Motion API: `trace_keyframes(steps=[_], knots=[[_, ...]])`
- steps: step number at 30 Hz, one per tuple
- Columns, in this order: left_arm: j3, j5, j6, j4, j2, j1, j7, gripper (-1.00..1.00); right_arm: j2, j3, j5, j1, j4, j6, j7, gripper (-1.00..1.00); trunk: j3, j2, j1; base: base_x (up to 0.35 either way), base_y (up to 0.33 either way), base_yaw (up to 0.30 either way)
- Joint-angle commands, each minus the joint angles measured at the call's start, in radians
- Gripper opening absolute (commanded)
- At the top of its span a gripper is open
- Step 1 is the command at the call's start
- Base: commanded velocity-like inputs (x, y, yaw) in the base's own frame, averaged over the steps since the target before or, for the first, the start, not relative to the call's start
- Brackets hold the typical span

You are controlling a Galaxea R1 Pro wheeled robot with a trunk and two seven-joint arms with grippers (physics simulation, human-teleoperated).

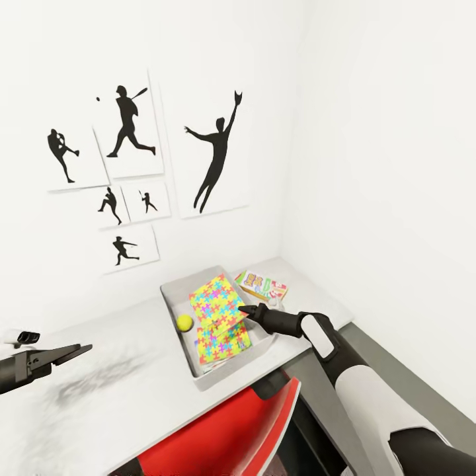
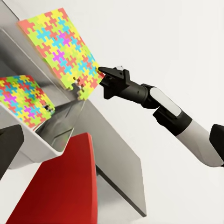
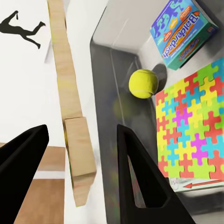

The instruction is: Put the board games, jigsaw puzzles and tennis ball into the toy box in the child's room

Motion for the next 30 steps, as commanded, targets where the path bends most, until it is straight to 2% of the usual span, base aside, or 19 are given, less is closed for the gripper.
trace_keyframes(steps=[1, 18, 25, 26, 30], knots=[[-0.001, -0.001, 0.011, 0.0, 0.0, -0.001, -0.004, 1.0, 0.0, 0.0, 0.0, -0.001, 0.0, 0.003, 0.003, -1.0, -0.004, -0.002, 0.001, 0.0, 0.0, 0.0], [-0.001, -0.002, 0.011, 0.0, 0.0, 0.0, -0.004, 1.0, 0.008, 0.003, 0.0, 0.0, -0.008, -0.007, 0.003, -1.0, -0.028, -0.002, 0.001, 0.0, 0.0, 0.0], [0.0, -0.003, 0.011, 0.0, 0.001, -0.001, -0.004, 1.0, 0.012, 0.025, 0.0, 0.0, -0.008, -0.008, 0.003, -1.0, -0.029, -0.002, 0.001, 0.0, 0.0, 0.0], [0.0, -0.003, 0.011, 0.0, 0.002, -0.001, -0.004, 1.0, 0.013, 0.031, 0.0, 0.0, -0.008, -0.008, 0.003, 1.0, -0.029, -0.002, 0.001, 0.0, 0.0, 0.0], [0.0, -0.002, 0.011, 0.0, 0.002, -0.001, -0.004, 1.0, 0.013, 0.036, 0.0, 0.0, -0.009, -0.008, 0.003, 1.0, -0.029, -0.002, 0.001, 0.0, 0.0, 0.0]])
